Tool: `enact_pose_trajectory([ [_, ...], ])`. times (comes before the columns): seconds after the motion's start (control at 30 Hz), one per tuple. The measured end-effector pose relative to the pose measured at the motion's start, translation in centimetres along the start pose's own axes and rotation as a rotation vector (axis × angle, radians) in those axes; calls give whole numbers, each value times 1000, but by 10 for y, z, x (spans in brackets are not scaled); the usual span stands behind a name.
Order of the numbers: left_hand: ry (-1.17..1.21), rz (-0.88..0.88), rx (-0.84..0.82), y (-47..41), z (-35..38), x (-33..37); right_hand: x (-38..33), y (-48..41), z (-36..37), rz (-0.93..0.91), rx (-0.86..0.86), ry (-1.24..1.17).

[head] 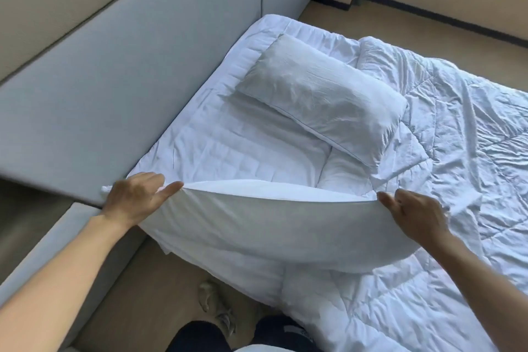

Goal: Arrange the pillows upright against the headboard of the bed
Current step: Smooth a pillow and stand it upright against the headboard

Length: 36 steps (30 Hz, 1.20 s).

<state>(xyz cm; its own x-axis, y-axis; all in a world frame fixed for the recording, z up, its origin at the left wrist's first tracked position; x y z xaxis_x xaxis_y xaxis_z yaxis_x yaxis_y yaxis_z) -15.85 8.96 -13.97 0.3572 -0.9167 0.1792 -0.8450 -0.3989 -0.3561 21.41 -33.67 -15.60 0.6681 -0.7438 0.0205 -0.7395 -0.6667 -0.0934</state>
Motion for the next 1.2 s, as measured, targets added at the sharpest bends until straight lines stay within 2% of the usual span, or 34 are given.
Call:
enact_pose_trajectory([
  [0.17, -62, -63, 100, 6, -61, -37, -47, -61, -52, -194, 136, 17],
  [0.37, -178, -116, 205, 45, -126, -101, -137, -136, -92, -406, 201, 70],
  [0.6, -279, -127, 277, 75, -191, -159, -244, -202, -134, -505, 263, 114],
  [0.7, -292, -190, 324, 81, -208, -176, -283, -225, -148, -536, 278, 137],
  [0.93, -294, -350, 329, 88, -207, -207, -361, -290, -169, -620, 254, 190],
  [1.1, -273, -457, 300, 83, -175, -215, -399, -354, -151, -710, 223, 98],
  [1.2, -242, -522, 289, 76, -149, -215, -428, -390, -129, -775, 215, 120],
])
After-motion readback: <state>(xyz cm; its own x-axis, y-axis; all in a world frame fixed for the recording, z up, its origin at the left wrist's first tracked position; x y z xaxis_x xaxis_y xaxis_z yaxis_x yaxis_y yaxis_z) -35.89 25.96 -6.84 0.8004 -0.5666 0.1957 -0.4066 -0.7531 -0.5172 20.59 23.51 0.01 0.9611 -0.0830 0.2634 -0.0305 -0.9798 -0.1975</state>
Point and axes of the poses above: each hand's wrist, its own y-axis away from the middle knuckle, its own z-axis out of the palm, x = y × z, the point moved 4 cm from there along -y, towards the middle knuckle, and after that the axes turned 9 degrees about y, right-handed, at the moved point
